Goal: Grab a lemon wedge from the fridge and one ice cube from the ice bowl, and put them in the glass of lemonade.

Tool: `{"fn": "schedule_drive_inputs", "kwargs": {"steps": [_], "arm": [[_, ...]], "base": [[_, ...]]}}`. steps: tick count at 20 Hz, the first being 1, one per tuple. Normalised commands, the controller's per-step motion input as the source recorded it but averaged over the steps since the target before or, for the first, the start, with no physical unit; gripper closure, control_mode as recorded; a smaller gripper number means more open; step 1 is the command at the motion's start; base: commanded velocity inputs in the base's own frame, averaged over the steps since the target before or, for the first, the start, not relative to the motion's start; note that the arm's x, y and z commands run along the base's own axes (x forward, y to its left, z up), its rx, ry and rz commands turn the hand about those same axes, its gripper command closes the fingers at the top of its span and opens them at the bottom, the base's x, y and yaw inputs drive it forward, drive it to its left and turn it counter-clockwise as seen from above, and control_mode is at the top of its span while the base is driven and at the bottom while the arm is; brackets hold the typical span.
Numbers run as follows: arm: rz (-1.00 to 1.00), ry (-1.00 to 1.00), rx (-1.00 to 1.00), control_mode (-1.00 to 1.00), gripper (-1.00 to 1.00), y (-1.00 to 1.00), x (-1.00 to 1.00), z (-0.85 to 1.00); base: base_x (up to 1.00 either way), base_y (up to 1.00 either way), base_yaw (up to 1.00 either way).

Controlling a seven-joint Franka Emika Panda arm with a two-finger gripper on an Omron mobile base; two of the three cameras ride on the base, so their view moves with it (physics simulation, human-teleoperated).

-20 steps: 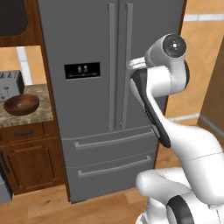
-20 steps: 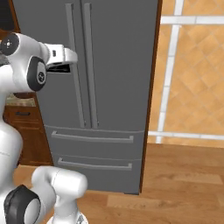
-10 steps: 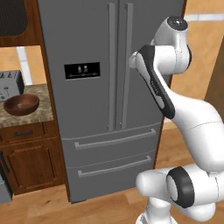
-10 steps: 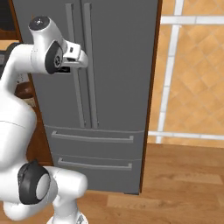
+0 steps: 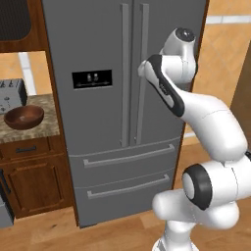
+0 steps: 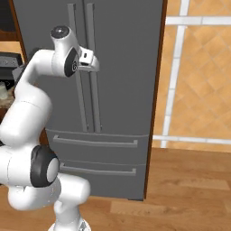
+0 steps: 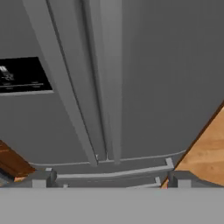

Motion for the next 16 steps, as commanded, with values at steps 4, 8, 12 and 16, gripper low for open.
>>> {"fn": "schedule_drive_inputs", "kwargs": {"steps": [4, 8, 12, 16], "arm": [[0.0, 0.0, 0.0, -1.0, -1.0, 0.0, 1.0, -0.04], [0.0, 0.0, 0.0, -1.0, -1.0, 0.04, 0.95, -0.15], [0.0, -0.01, 0.0, -1.0, -1.0, 0.0, 0.49, -0.07], [0.01, -0.08, 0.0, -1.0, -1.0, 0.0, 0.48, -0.03]], "base": [[0.0, 0.0, 0.0], [0.0, 0.0, 0.0], [0.0, 0.0, 0.0], [0.0, 0.0, 0.0]]}}
